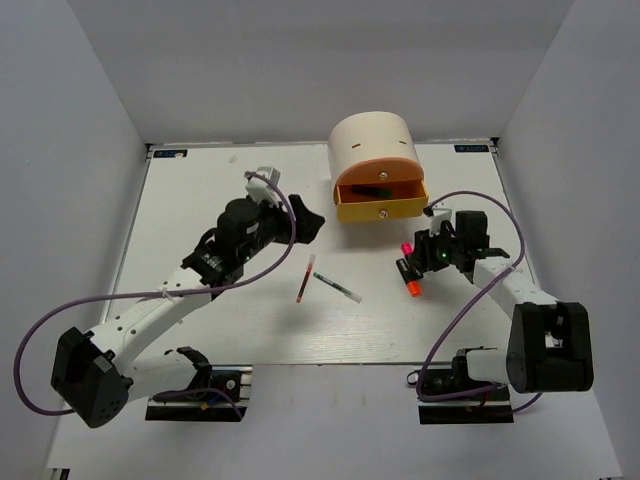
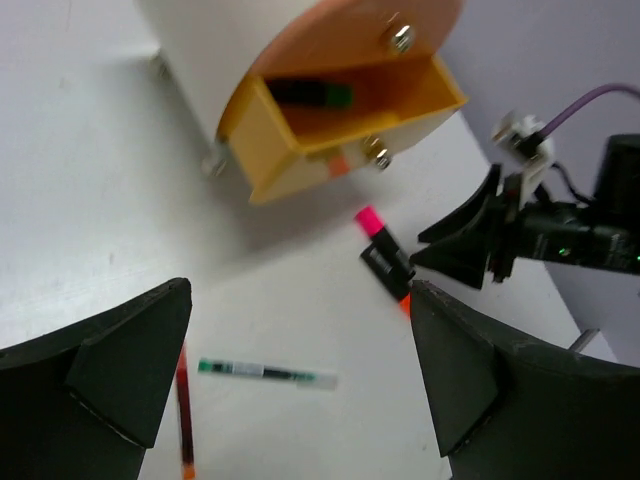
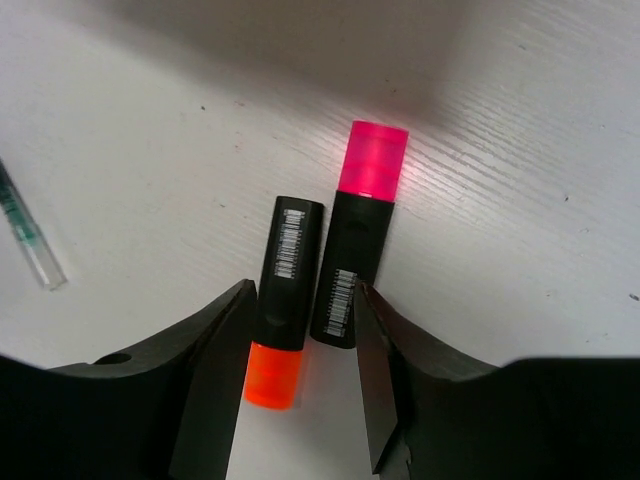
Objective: Sort the stationery into containers
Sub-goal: Pick up the pen from the center of the board.
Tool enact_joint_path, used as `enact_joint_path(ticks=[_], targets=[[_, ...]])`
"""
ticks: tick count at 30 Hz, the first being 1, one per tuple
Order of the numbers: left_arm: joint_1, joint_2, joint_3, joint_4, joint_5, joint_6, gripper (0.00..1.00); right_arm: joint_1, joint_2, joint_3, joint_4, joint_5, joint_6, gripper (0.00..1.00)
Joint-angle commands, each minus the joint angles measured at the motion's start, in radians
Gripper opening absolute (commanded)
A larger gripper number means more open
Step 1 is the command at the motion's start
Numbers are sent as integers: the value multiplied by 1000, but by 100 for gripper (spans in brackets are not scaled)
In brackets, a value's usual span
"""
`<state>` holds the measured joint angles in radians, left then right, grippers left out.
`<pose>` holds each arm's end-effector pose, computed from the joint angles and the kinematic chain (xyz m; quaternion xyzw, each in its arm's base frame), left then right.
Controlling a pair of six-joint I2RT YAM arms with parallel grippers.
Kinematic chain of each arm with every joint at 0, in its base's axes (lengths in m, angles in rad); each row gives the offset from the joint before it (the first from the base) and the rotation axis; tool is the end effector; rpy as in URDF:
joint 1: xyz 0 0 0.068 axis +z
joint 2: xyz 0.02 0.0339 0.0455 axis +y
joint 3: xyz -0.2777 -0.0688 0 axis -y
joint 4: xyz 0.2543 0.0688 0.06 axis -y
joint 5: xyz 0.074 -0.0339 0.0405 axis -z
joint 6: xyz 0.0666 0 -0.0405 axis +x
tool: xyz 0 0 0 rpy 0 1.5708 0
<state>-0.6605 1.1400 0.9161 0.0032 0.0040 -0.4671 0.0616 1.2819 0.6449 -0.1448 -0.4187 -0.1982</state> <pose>0.2387 -0.1858 0.3371 0.0766 0.7769 -0.3353 0.5274 0.2745 0.0441 0.1817 -0.1962 0.8851 0.1658 0.3882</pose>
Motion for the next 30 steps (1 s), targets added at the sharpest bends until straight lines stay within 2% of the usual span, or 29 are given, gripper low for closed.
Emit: enact_joint_path(ticks=[1,9,22,30], targets=[[1,-43,-78,-43,-78,-148,100,23,26,-16,100,101,37,50],[1,-100,-138,-109,-110,-176,100,56,76,-66,253,239,88,52],[1,-100,-180,-118,-101,-219,100,93,151,-87,363,245,80,52],[1,-100,-180,-127,-101,-219,100,107,192,-82,367,284,51,52]])
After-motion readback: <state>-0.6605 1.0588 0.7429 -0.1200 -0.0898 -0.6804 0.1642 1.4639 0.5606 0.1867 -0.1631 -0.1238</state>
